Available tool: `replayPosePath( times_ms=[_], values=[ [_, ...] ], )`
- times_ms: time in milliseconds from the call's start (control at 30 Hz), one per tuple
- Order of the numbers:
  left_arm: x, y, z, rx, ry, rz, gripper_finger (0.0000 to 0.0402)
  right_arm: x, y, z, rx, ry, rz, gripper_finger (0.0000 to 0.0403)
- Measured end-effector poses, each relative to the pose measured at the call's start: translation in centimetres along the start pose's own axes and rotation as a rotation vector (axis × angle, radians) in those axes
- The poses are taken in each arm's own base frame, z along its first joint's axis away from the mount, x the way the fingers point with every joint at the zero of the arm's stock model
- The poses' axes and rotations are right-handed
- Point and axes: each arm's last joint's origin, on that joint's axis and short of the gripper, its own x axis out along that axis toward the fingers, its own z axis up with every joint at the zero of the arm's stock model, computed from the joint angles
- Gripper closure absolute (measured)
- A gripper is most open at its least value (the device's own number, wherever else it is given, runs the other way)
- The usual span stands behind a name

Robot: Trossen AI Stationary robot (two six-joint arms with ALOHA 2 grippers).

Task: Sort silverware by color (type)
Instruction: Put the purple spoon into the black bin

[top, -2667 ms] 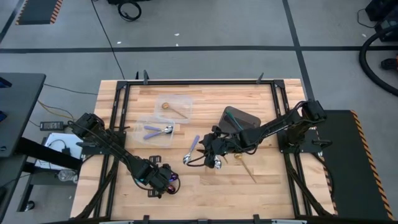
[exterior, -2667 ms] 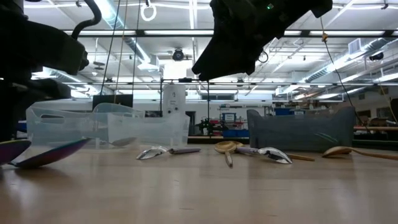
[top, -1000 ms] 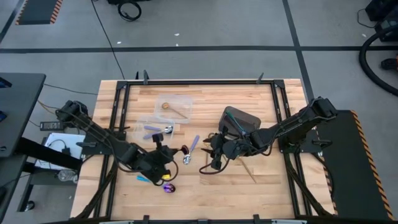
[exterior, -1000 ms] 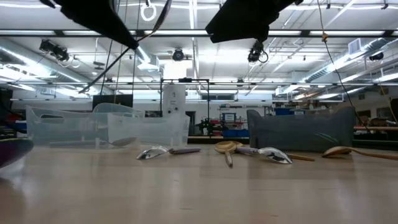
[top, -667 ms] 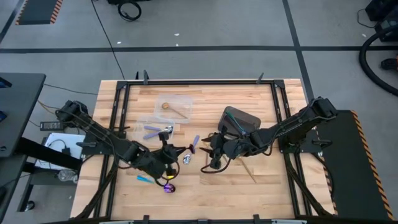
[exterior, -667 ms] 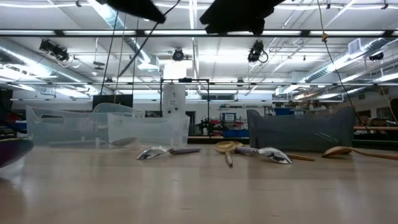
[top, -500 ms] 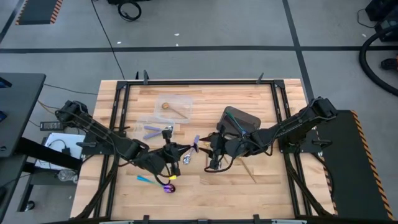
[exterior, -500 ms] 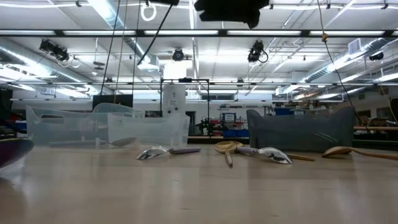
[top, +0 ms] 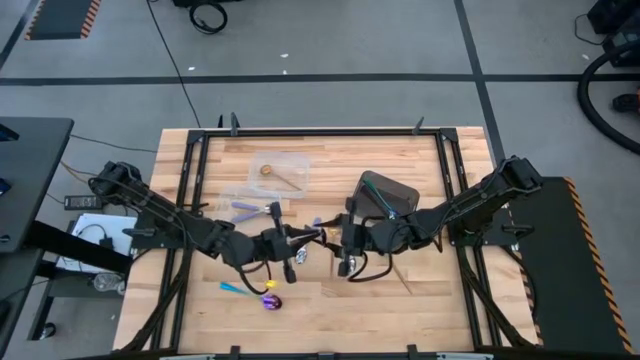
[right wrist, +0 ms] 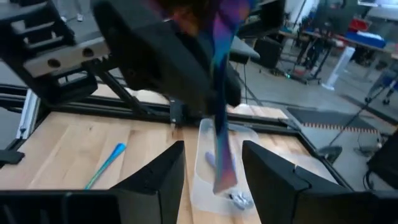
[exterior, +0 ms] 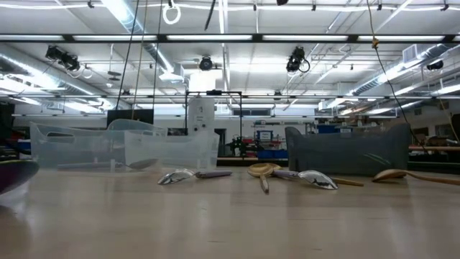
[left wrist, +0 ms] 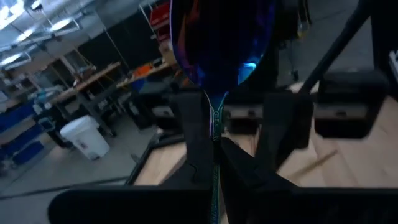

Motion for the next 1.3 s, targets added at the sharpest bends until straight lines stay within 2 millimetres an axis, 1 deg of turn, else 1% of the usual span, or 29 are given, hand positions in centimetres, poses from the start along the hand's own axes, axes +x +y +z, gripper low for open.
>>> replayPosePath(
  times_ms=[167, 400, 500, 600, 767, 900, 967, 1067, 1167, 1300],
  values=[
    [0.4, 0.4, 0.2, -0.006, -0.041, -0.027, 0.0385, 0.0, 0.2, 0.2, -0.02, -0.024, 0.064, 0.0232],
    [1.0, 1.0, 0.1, 0.02, -0.051, -0.05, 0.0385, 0.1, -0.1, 0.2, -0.066, -0.03, 0.051, 0.0232],
    [1.1, 1.0, 0.1, 0.089, -0.06, -0.046, 0.0385, -0.2, -0.2, 0.2, -0.074, -0.004, 0.009, 0.0232],
    [0.9, 0.9, 0.1, 0.201, -0.064, -0.049, 0.0385, -0.9, -0.4, 0.9, -0.036, 0.011, 0.011, 0.0232],
    [0.9, 0.8, 0.2, 0.417, -0.074, -0.05, 0.0385, -2.2, -1.2, 1.6, 0.072, 0.078, 0.039, 0.0232],
    [0.9, 0.8, 0.0, 0.582, -0.063, -0.055, 0.0385, -4.0, -2.5, 2.9, 0.18, 0.118, 0.049, 0.0232],
    [0.9, 0.6, -0.4, 0.665, -0.039, -0.073, 0.0385, -4.8, -3.4, 3.2, 0.239, 0.143, 0.043, 0.0232],
    [0.9, 0.4, -1.3, 0.782, 0.023, -0.124, 0.0385, -5.6, -5.1, 3.7, 0.376, 0.152, 0.017, 0.0232],
    [1.2, 0.1, -2.3, 0.874, 0.08, -0.166, 0.0385, -5.2, -7.0, 3.5, 0.56, 0.189, 0.054, 0.0232],
    [1.6, -0.8, -3.7, 1.033, 0.125, -0.222, 0.0385, -3.4, -8.8, 2.1, 0.749, 0.289, 0.107, 0.0233]
  ],
)
